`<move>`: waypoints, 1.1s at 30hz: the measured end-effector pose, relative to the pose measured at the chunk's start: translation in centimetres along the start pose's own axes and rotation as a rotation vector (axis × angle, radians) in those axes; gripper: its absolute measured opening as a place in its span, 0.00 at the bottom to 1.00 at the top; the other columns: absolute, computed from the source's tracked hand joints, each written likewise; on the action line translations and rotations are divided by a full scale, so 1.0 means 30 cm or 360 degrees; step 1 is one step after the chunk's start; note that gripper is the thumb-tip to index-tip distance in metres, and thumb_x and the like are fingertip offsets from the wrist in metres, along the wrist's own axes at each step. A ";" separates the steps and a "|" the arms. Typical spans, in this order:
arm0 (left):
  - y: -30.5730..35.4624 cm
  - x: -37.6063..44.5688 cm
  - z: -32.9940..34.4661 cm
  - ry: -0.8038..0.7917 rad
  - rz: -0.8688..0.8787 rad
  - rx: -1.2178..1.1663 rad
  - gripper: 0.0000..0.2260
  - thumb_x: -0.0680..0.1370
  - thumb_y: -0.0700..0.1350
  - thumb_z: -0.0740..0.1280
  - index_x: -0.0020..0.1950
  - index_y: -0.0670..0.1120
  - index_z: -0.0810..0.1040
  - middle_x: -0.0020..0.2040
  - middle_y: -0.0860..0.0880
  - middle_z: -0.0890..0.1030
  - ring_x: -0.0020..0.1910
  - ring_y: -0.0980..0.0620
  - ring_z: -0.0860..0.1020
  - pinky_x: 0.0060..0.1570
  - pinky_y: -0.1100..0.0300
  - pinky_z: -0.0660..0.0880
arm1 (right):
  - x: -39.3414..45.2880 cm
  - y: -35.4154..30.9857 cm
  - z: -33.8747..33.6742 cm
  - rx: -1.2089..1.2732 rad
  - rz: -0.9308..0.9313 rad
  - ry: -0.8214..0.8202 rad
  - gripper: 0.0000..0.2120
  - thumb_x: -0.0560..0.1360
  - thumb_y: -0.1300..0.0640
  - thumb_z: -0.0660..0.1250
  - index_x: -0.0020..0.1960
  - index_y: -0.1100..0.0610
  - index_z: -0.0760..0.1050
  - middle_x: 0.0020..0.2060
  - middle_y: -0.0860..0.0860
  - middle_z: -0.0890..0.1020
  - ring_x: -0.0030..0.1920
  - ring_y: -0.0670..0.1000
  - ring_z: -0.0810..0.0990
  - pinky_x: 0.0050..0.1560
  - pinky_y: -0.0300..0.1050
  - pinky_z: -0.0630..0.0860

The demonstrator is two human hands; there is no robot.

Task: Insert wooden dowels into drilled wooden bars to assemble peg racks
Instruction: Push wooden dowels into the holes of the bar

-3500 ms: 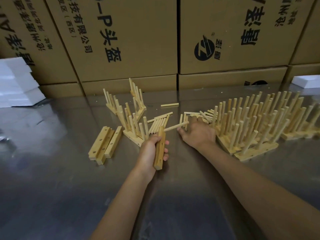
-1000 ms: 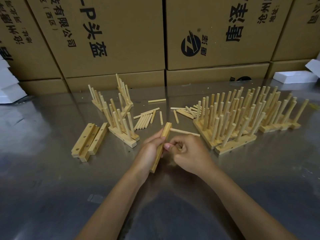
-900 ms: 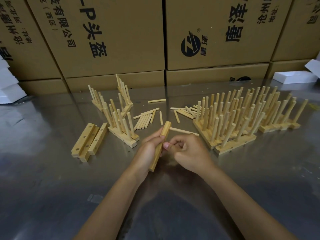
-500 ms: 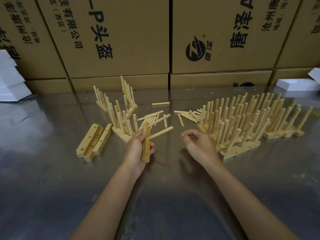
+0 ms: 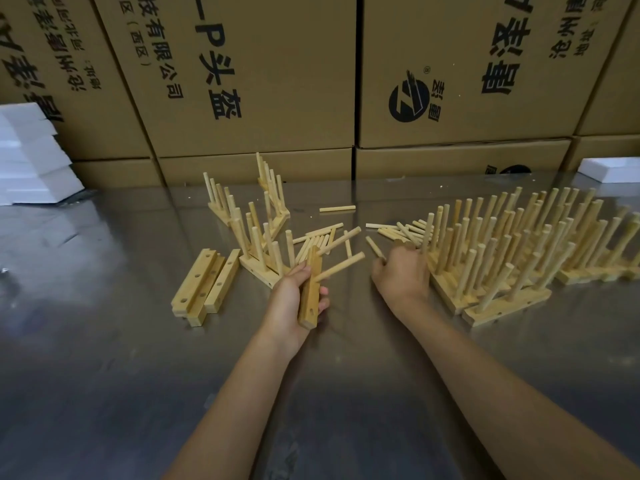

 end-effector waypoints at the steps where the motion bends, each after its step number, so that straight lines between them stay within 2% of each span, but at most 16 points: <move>1: -0.001 0.000 0.000 -0.0006 -0.0008 -0.0015 0.16 0.84 0.41 0.59 0.72 0.43 0.71 0.51 0.40 0.73 0.32 0.53 0.73 0.26 0.62 0.70 | -0.026 0.012 -0.008 0.0109 0.0011 0.0016 0.09 0.77 0.54 0.64 0.44 0.60 0.76 0.40 0.57 0.78 0.43 0.59 0.80 0.38 0.45 0.71; 4: 0.000 0.000 -0.001 -0.0035 0.0005 -0.0023 0.16 0.84 0.41 0.58 0.71 0.43 0.72 0.49 0.42 0.74 0.32 0.53 0.73 0.28 0.63 0.70 | -0.103 0.086 -0.048 0.0647 0.0215 0.0041 0.08 0.73 0.52 0.70 0.39 0.55 0.75 0.34 0.50 0.80 0.38 0.53 0.78 0.36 0.43 0.69; 6: 0.003 -0.004 0.000 -0.0062 0.0025 -0.0017 0.16 0.84 0.41 0.58 0.71 0.43 0.72 0.46 0.43 0.75 0.33 0.53 0.74 0.29 0.62 0.70 | -0.155 0.137 -0.065 0.1125 0.0405 -0.0015 0.06 0.72 0.55 0.71 0.39 0.54 0.77 0.34 0.49 0.81 0.39 0.51 0.81 0.38 0.45 0.75; 8: 0.005 -0.008 0.003 -0.0068 0.0044 -0.0014 0.16 0.84 0.41 0.57 0.71 0.42 0.72 0.44 0.44 0.75 0.33 0.53 0.74 0.29 0.62 0.70 | -0.206 0.156 -0.078 0.1590 0.0519 -0.0103 0.03 0.74 0.59 0.70 0.42 0.55 0.78 0.37 0.52 0.83 0.39 0.49 0.83 0.41 0.47 0.81; 11: 0.003 -0.019 0.009 -0.0054 0.0057 0.0005 0.16 0.84 0.41 0.57 0.71 0.42 0.72 0.43 0.44 0.75 0.32 0.53 0.74 0.29 0.62 0.69 | -0.246 0.137 -0.156 0.1883 0.0380 -0.0031 0.01 0.76 0.62 0.68 0.47 0.58 0.77 0.42 0.54 0.85 0.40 0.42 0.83 0.42 0.42 0.81; 13: 0.002 -0.030 0.016 -0.0051 0.0066 0.0033 0.16 0.84 0.42 0.58 0.71 0.43 0.73 0.43 0.45 0.76 0.32 0.53 0.74 0.29 0.62 0.69 | -0.264 0.091 -0.219 0.1875 0.0144 0.0037 0.03 0.79 0.62 0.65 0.48 0.56 0.76 0.39 0.52 0.86 0.42 0.43 0.84 0.46 0.35 0.77; 14: 0.003 -0.035 0.020 -0.0051 0.0073 0.0045 0.16 0.84 0.42 0.58 0.71 0.43 0.73 0.42 0.45 0.76 0.32 0.53 0.74 0.29 0.62 0.69 | -0.277 0.059 -0.237 0.1858 0.0014 0.0017 0.03 0.80 0.61 0.64 0.49 0.55 0.75 0.36 0.53 0.85 0.39 0.46 0.84 0.43 0.32 0.75; 16: 0.004 -0.043 0.025 -0.0049 0.0086 0.0066 0.16 0.84 0.42 0.58 0.71 0.43 0.73 0.43 0.45 0.76 0.32 0.54 0.74 0.28 0.62 0.70 | -0.318 -0.013 -0.240 0.1723 -0.0229 -0.0127 0.05 0.83 0.58 0.61 0.51 0.51 0.75 0.31 0.52 0.80 0.29 0.49 0.80 0.33 0.36 0.74; 17: 0.005 -0.045 0.027 -0.0047 0.0093 0.0079 0.17 0.83 0.42 0.58 0.71 0.43 0.73 0.42 0.46 0.76 0.32 0.54 0.74 0.28 0.62 0.70 | -0.340 -0.046 -0.229 0.1579 -0.0358 -0.0210 0.06 0.83 0.56 0.60 0.53 0.50 0.75 0.30 0.49 0.78 0.28 0.48 0.77 0.31 0.39 0.73; 19: 0.002 -0.047 0.030 -0.0053 0.0102 0.0118 0.16 0.83 0.43 0.58 0.71 0.45 0.74 0.41 0.48 0.75 0.32 0.54 0.74 0.32 0.62 0.70 | -0.384 -0.101 -0.196 0.1111 -0.0644 -0.0332 0.07 0.84 0.52 0.57 0.56 0.46 0.73 0.33 0.38 0.77 0.33 0.44 0.75 0.37 0.45 0.72; 21: -0.002 -0.047 0.038 -0.0076 0.0102 0.0121 0.16 0.83 0.43 0.59 0.70 0.47 0.75 0.42 0.48 0.76 0.35 0.53 0.74 0.37 0.60 0.70 | -0.425 -0.136 -0.162 0.0695 -0.0834 -0.0427 0.06 0.84 0.50 0.55 0.60 0.41 0.66 0.34 0.28 0.74 0.39 0.46 0.75 0.39 0.47 0.67; 23: -0.004 -0.049 0.050 -0.0099 0.0096 0.0106 0.15 0.83 0.43 0.59 0.69 0.47 0.77 0.39 0.50 0.78 0.34 0.52 0.74 0.37 0.59 0.72 | -0.443 -0.144 -0.141 0.0611 -0.0859 -0.0508 0.06 0.82 0.50 0.55 0.57 0.40 0.62 0.38 0.32 0.74 0.40 0.45 0.74 0.41 0.46 0.65; 26: -0.002 -0.059 0.063 -0.0096 0.0106 0.0135 0.15 0.83 0.43 0.59 0.68 0.46 0.76 0.38 0.50 0.81 0.33 0.53 0.75 0.32 0.60 0.73 | -0.446 -0.152 -0.146 0.0566 -0.0903 -0.0482 0.05 0.79 0.52 0.58 0.53 0.43 0.65 0.47 0.40 0.78 0.49 0.45 0.76 0.42 0.46 0.69; 29: 0.001 -0.068 0.067 -0.0057 0.0134 0.0214 0.15 0.83 0.42 0.60 0.69 0.47 0.75 0.42 0.48 0.82 0.34 0.53 0.76 0.31 0.60 0.74 | -0.446 -0.159 -0.169 0.0576 -0.0998 -0.0444 0.07 0.77 0.54 0.61 0.52 0.44 0.69 0.51 0.39 0.79 0.53 0.43 0.75 0.44 0.48 0.73; 33: 0.004 -0.084 0.076 -0.0012 0.0160 0.0280 0.15 0.83 0.42 0.61 0.69 0.49 0.75 0.46 0.46 0.82 0.35 0.53 0.76 0.33 0.61 0.74 | -0.449 -0.163 -0.185 0.0509 -0.1112 -0.0394 0.09 0.77 0.57 0.64 0.53 0.44 0.73 0.51 0.39 0.78 0.53 0.43 0.73 0.41 0.48 0.74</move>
Point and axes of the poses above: each hand's wrist, its own x-axis towards the middle knuckle, its own z-axis out of the palm, y = z × x, the point moved 8 cm from there along x, towards the middle knuckle
